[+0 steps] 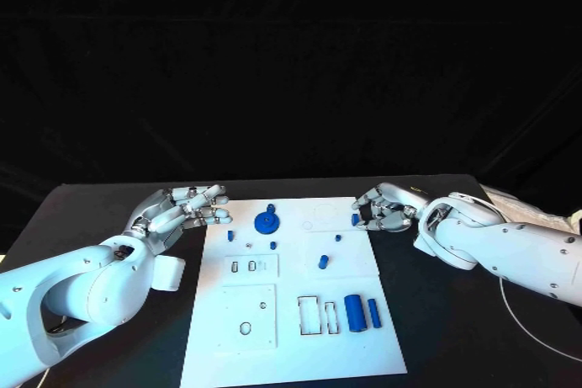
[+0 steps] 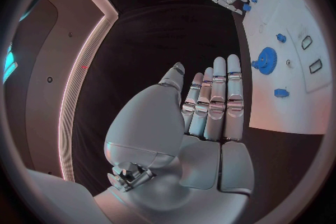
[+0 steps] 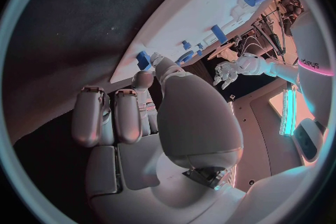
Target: Assemble the parts on the task board
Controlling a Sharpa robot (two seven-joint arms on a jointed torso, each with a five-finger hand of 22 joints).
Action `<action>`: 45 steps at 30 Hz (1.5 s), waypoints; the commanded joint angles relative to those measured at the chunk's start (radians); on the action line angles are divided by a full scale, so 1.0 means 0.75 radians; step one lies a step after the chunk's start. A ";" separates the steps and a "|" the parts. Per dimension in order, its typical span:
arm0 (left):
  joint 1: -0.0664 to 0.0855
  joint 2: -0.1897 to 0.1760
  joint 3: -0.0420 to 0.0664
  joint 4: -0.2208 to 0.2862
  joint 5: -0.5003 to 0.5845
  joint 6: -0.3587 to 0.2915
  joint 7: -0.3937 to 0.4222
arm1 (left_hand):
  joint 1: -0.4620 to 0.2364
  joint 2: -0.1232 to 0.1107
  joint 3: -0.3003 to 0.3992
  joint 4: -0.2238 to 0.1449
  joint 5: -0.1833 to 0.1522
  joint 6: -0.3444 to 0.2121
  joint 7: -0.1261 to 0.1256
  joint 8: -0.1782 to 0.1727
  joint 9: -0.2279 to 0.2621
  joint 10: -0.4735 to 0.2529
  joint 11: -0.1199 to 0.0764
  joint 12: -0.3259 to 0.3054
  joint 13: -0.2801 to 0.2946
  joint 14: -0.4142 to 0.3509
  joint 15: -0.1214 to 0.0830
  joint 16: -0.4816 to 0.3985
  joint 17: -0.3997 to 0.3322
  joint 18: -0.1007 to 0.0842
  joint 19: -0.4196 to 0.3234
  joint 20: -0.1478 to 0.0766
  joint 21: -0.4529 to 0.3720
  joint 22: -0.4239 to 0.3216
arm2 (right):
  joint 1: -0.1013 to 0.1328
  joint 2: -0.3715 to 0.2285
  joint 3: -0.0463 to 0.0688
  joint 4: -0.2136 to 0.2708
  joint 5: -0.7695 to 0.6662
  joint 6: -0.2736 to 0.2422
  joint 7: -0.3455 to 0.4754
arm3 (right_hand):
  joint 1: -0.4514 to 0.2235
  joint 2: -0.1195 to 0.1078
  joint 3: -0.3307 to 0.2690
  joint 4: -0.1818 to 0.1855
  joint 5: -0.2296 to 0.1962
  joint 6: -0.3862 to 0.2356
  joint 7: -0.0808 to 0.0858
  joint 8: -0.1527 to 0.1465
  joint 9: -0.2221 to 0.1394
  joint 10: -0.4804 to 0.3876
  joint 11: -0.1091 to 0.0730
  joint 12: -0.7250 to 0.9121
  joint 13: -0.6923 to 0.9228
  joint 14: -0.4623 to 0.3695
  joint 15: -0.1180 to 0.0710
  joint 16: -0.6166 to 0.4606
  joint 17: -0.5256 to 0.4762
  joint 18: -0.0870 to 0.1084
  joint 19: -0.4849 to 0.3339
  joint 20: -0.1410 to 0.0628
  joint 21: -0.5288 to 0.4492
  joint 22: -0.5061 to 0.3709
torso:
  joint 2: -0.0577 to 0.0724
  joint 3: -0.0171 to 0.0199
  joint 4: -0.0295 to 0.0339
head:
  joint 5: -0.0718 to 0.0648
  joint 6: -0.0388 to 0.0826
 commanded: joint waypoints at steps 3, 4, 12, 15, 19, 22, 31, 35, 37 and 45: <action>0.000 0.003 0.000 0.001 0.002 0.029 0.009 | 0.006 0.003 0.004 -0.003 0.007 -0.002 0.003 -0.007 0.000 -0.007 0.002 -0.007 -0.002 -0.008 0.003 -0.005 0.001 0.013 -0.008 0.003 -0.004 -0.002 | -0.004 0.016 0.000 -0.015 -0.002 0.029 -0.020 | 0.001 0.007 0.001 -0.001 -0.010 0.010 -0.001 -0.003 0.000 0.000 0.005 0.004 0.004 0.058 -0.001 0.000 0.002 0.000 0.004 0.001 0.005 -0.001 | -0.001 -0.0010 -0.0008 | 0.002 -0.003; 0.000 0.003 0.000 0.001 0.002 0.029 0.009 | 0.006 0.003 0.004 -0.003 0.007 -0.002 0.003 -0.007 0.000 -0.007 0.002 -0.007 -0.002 -0.008 0.003 -0.005 0.001 0.013 -0.008 0.003 -0.004 -0.002 | -0.004 0.019 0.000 -0.017 -0.003 0.031 -0.023 | 0.000 0.010 0.001 0.000 -0.012 0.013 -0.001 -0.002 0.001 0.001 0.005 0.006 0.006 0.057 -0.001 0.000 0.002 0.000 0.004 0.001 0.005 -0.001 | -0.001 -0.0006 -0.0015 | 0.001 -0.003; 0.000 0.003 0.000 0.001 0.002 0.029 0.008 | 0.006 0.003 0.004 -0.003 0.007 -0.002 0.003 -0.007 0.000 -0.007 0.002 -0.007 -0.002 -0.008 0.003 -0.005 0.001 0.013 -0.008 0.003 -0.004 -0.002 | -0.006 0.035 0.000 -0.034 -0.014 0.045 -0.040 | -0.008 0.031 0.005 0.001 -0.030 0.057 -0.008 0.017 0.008 0.007 -0.001 0.018 0.016 0.058 -0.005 0.000 0.005 0.000 0.004 -0.002 0.005 0.001 | -0.001 0.0005 -0.0015 | -0.002 -0.003; 0.000 0.004 0.000 0.001 0.002 0.029 0.008 | 0.006 0.003 0.004 -0.003 0.007 -0.002 0.003 -0.007 0.000 -0.007 0.002 -0.007 -0.002 -0.008 0.003 -0.005 0.001 0.013 -0.008 0.003 -0.004 -0.002 | -0.007 0.038 0.000 -0.036 -0.016 0.046 -0.041 | -0.010 0.039 0.008 0.001 -0.035 0.076 -0.012 0.025 0.011 0.012 -0.005 0.027 0.022 0.059 -0.008 0.001 0.007 0.000 0.005 -0.004 0.007 0.005 | -0.001 0.0008 -0.0019 | 0.007 -0.005; 0.000 0.005 0.000 0.001 0.002 0.031 0.007 | 0.006 0.003 0.004 -0.003 0.007 -0.002 0.003 -0.007 0.000 -0.007 0.002 -0.007 -0.002 -0.008 0.003 -0.005 0.001 0.013 -0.008 0.003 -0.004 -0.002 | -0.007 0.043 0.000 -0.037 -0.017 0.049 -0.040 | -0.013 0.049 0.013 0.000 -0.041 0.106 -0.019 0.037 0.016 0.017 -0.010 0.034 0.028 0.060 -0.012 0.005 0.014 -0.001 0.007 -0.007 0.009 0.008 | -0.002 0.0005 -0.0024 | 0.003 -0.007; 0.000 0.006 0.000 0.001 0.002 0.031 0.007 | 0.006 0.003 0.004 -0.003 0.007 -0.002 0.003 -0.007 0.000 -0.007 0.002 -0.007 -0.002 -0.008 0.003 -0.005 0.001 0.013 -0.008 0.003 -0.004 -0.002 | -0.007 0.045 0.000 -0.037 -0.017 0.052 -0.039 | -0.012 0.058 0.020 -0.004 -0.043 0.141 -0.028 0.052 0.021 0.022 -0.018 0.044 0.035 0.062 -0.017 0.011 0.022 -0.002 0.011 -0.011 0.013 0.016 | -0.002 0.0012 -0.0017 | 0.000 -0.008; 0.000 0.004 0.000 0.000 0.002 0.031 0.006 | 0.006 0.003 0.004 -0.003 0.007 -0.002 0.003 -0.007 0.000 -0.007 0.002 -0.007 -0.002 -0.008 0.003 -0.005 0.001 0.013 -0.008 0.003 -0.004 -0.002 | -0.007 0.048 0.000 -0.042 -0.018 0.049 -0.040 | -0.013 0.072 0.032 -0.010 -0.048 0.181 -0.042 0.066 0.028 0.030 -0.029 0.052 0.043 0.065 -0.027 0.019 0.034 -0.004 0.016 -0.020 0.019 0.027 | -0.001 0.0009 -0.0008 | -0.006 -0.012; 0.000 0.004 0.000 0.000 0.002 0.032 0.005 | 0.006 0.003 0.004 -0.003 0.007 -0.002 0.003 -0.007 0.000 -0.007 0.002 -0.007 -0.002 -0.008 0.003 -0.005 0.001 0.013 -0.008 0.003 -0.004 -0.002 | -0.007 0.048 0.000 -0.043 -0.012 0.033 -0.043 | -0.011 0.084 0.040 -0.013 -0.050 0.200 -0.050 0.073 0.031 0.036 -0.035 0.059 0.049 0.067 -0.031 0.025 0.042 -0.006 0.019 -0.024 0.022 0.035 | -0.002 0.0009 -0.0010 | -0.006 -0.012; 0.000 0.004 0.000 0.000 0.002 0.032 0.006 | 0.006 0.003 0.004 -0.003 0.007 -0.002 0.003 -0.007 0.000 -0.007 0.002 -0.007 -0.002 -0.008 0.003 -0.005 0.001 0.013 -0.008 0.003 -0.004 -0.002 | -0.007 0.048 0.000 -0.042 -0.007 0.014 -0.046 | -0.004 0.096 0.051 -0.020 -0.066 0.214 -0.055 0.078 0.035 0.040 -0.040 0.063 0.052 0.068 -0.036 0.028 0.046 -0.006 0.022 -0.028 0.025 0.039 | -0.001 0.0009 -0.0009 | -0.007 -0.012; 0.000 0.004 0.000 -0.001 0.002 0.032 0.006 | 0.007 0.004 0.007 -0.005 0.007 -0.001 0.002 -0.007 0.000 -0.006 0.001 -0.007 -0.001 -0.007 0.003 -0.007 0.004 0.013 -0.008 0.003 -0.004 -0.002 | 0.001 0.035 0.005 0.023 0.011 -0.064 -0.060 | 0.020 0.136 0.098 -0.043 -0.125 0.230 -0.065 0.083 0.040 0.044 -0.048 0.059 0.052 0.069 -0.043 0.033 0.055 -0.008 0.025 -0.037 0.029 0.047 | -0.005 0.0006 -0.0016 | -0.001 -0.008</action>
